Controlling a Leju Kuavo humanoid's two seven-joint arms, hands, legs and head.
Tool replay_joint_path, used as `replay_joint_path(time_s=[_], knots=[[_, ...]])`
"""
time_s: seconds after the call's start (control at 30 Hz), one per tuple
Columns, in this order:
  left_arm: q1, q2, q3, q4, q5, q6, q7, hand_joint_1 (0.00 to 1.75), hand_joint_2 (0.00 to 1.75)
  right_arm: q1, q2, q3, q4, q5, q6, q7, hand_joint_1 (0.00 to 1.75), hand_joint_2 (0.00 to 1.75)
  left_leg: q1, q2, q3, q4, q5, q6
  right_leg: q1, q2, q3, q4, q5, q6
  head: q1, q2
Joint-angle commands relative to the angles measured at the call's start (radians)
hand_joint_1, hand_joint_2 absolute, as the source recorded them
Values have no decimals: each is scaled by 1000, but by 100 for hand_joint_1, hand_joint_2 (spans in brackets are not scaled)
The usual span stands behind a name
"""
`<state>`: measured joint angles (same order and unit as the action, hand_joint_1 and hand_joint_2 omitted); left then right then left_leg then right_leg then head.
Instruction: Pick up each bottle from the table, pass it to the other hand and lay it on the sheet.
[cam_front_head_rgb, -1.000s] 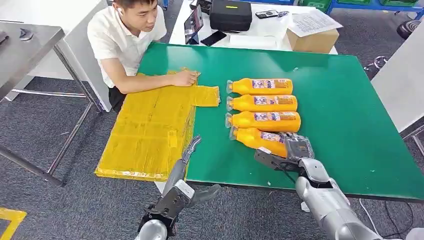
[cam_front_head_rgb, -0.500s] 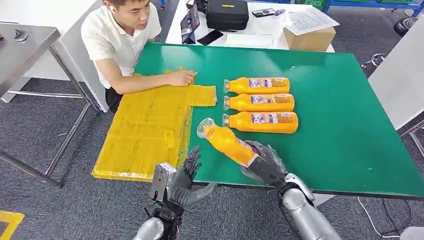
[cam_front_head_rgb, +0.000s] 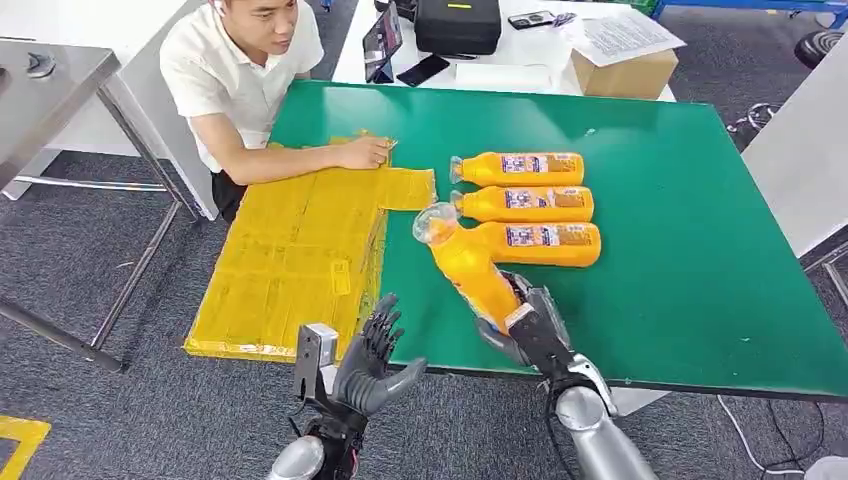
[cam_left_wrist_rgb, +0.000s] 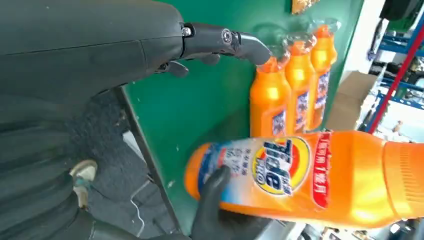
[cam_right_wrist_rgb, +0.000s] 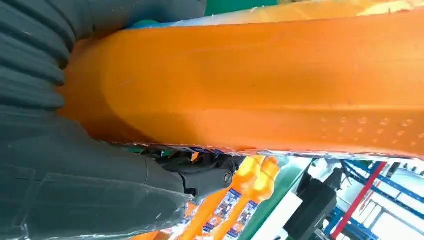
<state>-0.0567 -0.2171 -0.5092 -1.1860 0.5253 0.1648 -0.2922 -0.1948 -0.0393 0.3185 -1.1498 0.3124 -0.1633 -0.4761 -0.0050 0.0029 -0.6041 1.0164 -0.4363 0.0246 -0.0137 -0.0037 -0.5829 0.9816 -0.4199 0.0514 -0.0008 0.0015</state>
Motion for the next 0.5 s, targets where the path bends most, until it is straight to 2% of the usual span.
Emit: replay_joint_path(time_s=[0.03, 0.1, 0.27, 0.5], knots=[[-21, 38, -30, -57, -1, 8, -18, 0, 175, -9, 51, 36, 80, 8, -1, -9, 175, 175, 1, 1, 4, -1, -1, -2, 1, 1, 3, -1, -1, -2, 0, 0], [-25, 35, -32, -84, -25, 17, -53, 0, 175, -17, 53, 87, 106, 36, 13, 0, 173, 175, 1, 1, 3, -1, -1, -2, 1, 1, 2, -1, -1, -2, 0, 0], [-67, 30, -47, -23, -29, 24, 3, 0, 175, -47, 79, 205, 150, 132, -23, -15, 175, 175, 1, 3, 3, -1, -1, -2, 1, 3, 2, -1, 0, -2, 0, 0], [-145, -1, -41, 121, 5, 35, -12, 0, 175, -34, 62, 333, 29, 194, -109, -18, 175, 175, 1, 1, 2, 0, -1, -2, 1, 2, 2, 0, 0, -2, 0, 0]])
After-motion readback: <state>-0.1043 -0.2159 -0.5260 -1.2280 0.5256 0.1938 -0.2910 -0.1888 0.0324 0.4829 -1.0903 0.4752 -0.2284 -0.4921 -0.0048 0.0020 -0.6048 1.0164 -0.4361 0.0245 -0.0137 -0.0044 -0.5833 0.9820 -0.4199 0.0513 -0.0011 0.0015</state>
